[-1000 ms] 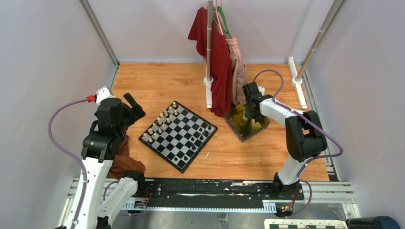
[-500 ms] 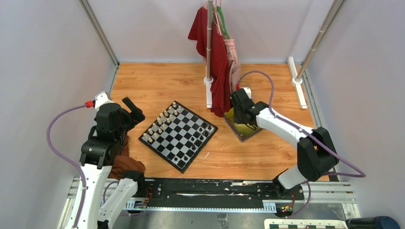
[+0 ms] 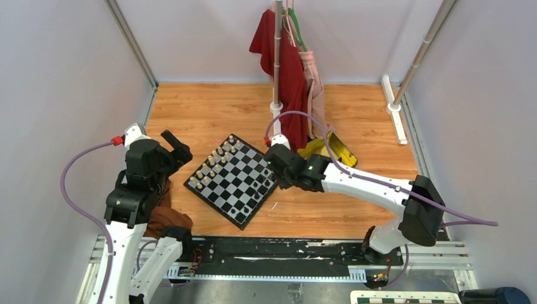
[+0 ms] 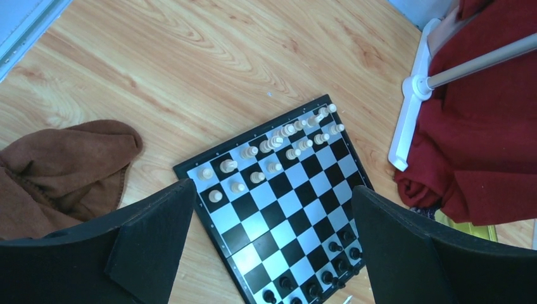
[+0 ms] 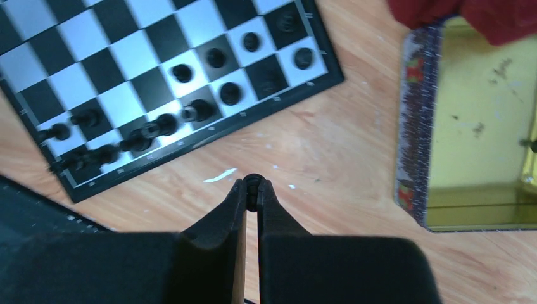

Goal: Set up the chess pieces on the board
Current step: Place the chess piece on the chessboard.

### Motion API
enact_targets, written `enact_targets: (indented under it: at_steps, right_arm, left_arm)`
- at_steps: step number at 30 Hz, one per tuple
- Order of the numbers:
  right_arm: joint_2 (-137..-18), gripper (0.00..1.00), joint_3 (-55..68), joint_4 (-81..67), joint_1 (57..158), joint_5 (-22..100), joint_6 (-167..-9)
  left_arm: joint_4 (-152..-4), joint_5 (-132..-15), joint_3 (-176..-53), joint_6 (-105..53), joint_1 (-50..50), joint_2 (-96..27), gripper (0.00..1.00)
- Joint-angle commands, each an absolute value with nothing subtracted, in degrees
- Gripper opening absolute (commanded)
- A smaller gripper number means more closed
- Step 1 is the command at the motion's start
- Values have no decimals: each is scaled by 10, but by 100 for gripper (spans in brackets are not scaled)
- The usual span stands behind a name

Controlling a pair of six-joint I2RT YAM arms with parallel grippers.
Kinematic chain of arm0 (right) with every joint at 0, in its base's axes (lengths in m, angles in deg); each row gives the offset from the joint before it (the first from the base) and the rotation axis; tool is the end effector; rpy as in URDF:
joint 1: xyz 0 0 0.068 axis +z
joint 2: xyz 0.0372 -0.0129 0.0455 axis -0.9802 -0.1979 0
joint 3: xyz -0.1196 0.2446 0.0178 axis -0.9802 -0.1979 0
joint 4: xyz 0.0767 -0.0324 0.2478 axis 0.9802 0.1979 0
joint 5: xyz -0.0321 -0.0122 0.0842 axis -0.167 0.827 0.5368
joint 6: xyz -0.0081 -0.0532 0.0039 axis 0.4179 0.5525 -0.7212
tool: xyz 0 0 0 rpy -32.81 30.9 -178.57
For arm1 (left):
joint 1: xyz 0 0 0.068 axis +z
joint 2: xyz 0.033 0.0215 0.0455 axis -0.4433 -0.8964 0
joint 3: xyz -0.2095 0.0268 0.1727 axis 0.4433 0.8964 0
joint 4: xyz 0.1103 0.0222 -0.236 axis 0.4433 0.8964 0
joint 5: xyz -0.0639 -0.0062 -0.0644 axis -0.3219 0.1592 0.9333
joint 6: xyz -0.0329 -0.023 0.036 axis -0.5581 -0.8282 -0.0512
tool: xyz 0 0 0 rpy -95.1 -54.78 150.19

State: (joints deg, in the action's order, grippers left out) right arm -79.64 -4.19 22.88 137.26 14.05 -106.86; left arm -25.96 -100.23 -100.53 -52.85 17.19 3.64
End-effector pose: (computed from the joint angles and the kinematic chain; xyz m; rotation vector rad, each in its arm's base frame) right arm 0.1713 0.2611 0.2740 -0.5558 2.3391 0.3290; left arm 0.1116 -0.0066 0.3653 -0.7086 1.9247 -0.1850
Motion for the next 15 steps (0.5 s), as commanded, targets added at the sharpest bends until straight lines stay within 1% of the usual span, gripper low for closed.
enact_targets:
  at_steps: [1, 8, 15]
  right_arm:
    - [-825, 0, 5, 255, 1428, 131, -1051]
    - [-890, 0, 70, 252, 1489, 141, -1034]
    - [-951, 0, 120, 230, 1520, 158, -1001]
  left_arm:
    - [-247, -998, -1006, -537, 176, 47, 100]
    - [-234, -1004, -1017, -540, 176, 54, 100]
    - [-209, -1017, -1058, -523, 176, 48, 100]
